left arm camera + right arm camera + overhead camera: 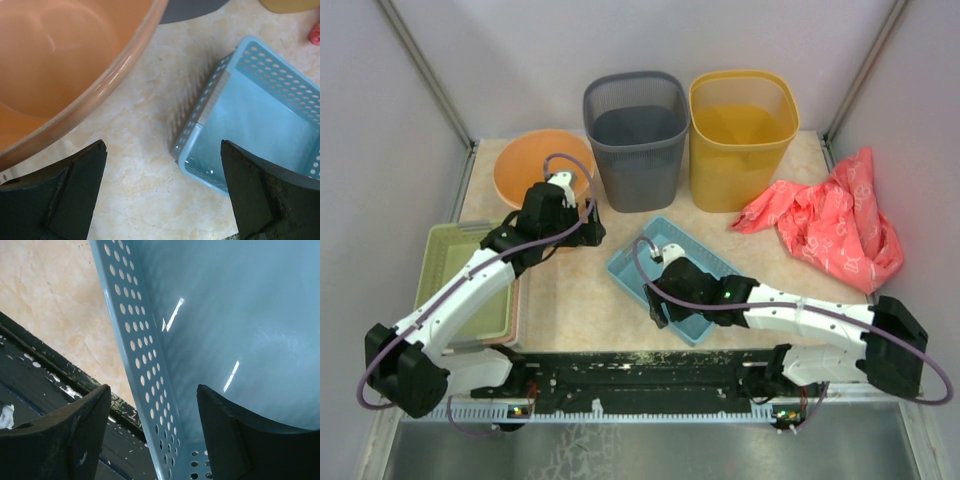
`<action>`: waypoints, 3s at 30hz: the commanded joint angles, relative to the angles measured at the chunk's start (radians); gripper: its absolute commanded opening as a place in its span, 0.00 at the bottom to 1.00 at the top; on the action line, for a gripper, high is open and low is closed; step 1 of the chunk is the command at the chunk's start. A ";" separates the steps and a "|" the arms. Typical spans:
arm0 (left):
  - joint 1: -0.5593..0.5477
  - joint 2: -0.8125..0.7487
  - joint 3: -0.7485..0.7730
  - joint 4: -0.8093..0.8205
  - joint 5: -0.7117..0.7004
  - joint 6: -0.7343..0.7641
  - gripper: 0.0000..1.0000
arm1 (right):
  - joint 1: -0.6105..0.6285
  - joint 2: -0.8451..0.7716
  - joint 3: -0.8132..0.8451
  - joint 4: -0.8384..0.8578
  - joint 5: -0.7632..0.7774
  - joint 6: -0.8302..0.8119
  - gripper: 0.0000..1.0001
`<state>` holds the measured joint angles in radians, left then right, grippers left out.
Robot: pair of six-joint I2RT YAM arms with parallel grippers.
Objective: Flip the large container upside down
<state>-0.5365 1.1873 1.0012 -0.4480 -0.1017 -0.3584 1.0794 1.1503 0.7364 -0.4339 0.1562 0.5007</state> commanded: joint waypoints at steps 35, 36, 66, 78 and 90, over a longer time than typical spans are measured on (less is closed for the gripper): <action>0.062 -0.286 0.113 -0.098 0.342 -0.044 0.99 | -0.139 -0.087 0.116 0.575 -0.350 0.519 0.00; 0.062 -0.290 0.115 -0.098 0.341 -0.045 0.99 | -0.149 -0.087 0.085 0.633 -0.360 0.558 0.00; 0.061 -0.217 0.069 -0.058 0.549 0.038 0.99 | -0.726 -0.690 -0.490 0.288 -0.497 0.738 0.19; 0.061 -0.188 0.026 -0.012 0.629 0.007 0.99 | -0.728 -0.616 -0.107 -0.257 -0.036 0.410 0.53; -0.128 -0.133 -0.113 -0.010 0.290 -0.232 0.99 | -0.728 -0.495 0.182 -0.422 0.208 0.234 0.78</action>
<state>-0.5781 1.0451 0.9249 -0.4965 0.3340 -0.4675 0.3565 0.6353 0.8089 -0.7826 0.2241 0.8154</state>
